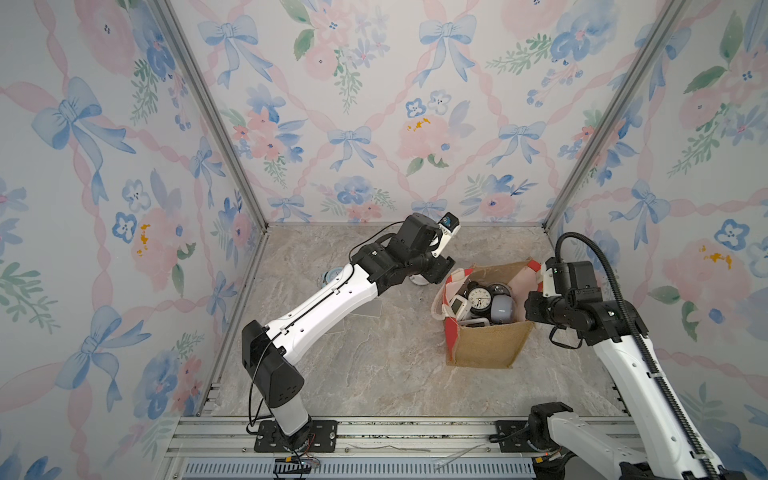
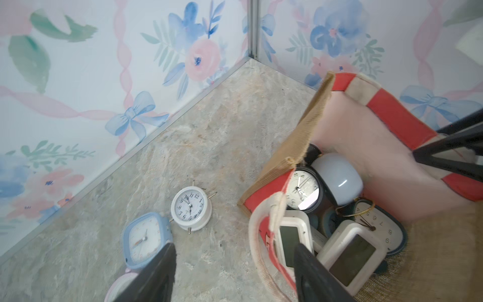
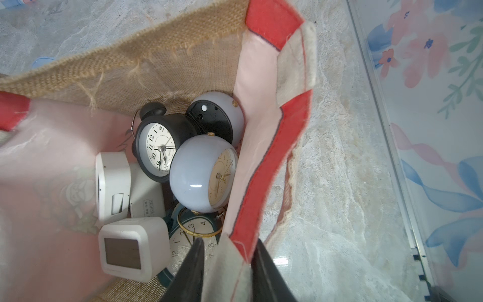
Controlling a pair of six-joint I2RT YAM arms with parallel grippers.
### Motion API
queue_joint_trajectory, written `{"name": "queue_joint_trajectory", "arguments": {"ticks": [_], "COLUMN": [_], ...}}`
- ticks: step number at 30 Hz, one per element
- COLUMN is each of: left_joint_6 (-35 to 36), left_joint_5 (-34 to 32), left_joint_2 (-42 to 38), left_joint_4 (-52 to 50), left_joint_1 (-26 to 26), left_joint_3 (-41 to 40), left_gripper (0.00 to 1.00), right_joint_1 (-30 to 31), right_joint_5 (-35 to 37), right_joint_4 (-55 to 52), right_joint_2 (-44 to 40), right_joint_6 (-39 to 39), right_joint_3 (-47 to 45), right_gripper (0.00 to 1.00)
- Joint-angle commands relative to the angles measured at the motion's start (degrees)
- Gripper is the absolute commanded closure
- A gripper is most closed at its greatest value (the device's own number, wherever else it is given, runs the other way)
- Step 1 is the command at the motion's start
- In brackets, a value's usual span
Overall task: Put the alarm clock into the canvas bag
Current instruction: Pick up the alarm from the center of the board.
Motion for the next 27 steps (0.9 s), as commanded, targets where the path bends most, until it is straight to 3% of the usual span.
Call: {"name": "queue_joint_trajectory", "arguments": {"ticks": [1, 10, 13, 18, 27], "left_joint_6": [-5.77, -13.21, -16.0, -19.33, -14.34], "left_joint_5": [-1.7, -11.37, -10.86, -4.95, -5.02], "left_joint_2": [-3.17, -5.7, -5.23, -2.54, 4.75], "left_joint_4": [2.85, 4.15, 4.14, 4.16, 1.32], "left_joint_1": [3.24, 9.86, 12.38, 17.4, 19.35], "left_joint_3": [-4.37, -13.19, -15.46, -17.92, -16.88], "left_gripper": [0.26, 0.18, 0.1, 0.12, 0.12], "right_joint_1": [-0.68, -0.64, -0.7, -0.68, -0.54], "right_joint_5": [-0.33, -0.46, -0.46, -0.48, -0.55], "right_joint_4": [-0.65, -0.62, -0.69, -0.64, -0.76], "right_joint_2": [-0.06, 0.62, 0.86, 0.96, 1.03], "right_joint_6": [-0.69, -0.51, -0.57, -0.49, -0.56], "right_joint_3": [0.54, 0.77, 0.99, 0.95, 1.04], "right_gripper": [0.68, 0.68, 0.68, 0.68, 0.68]}}
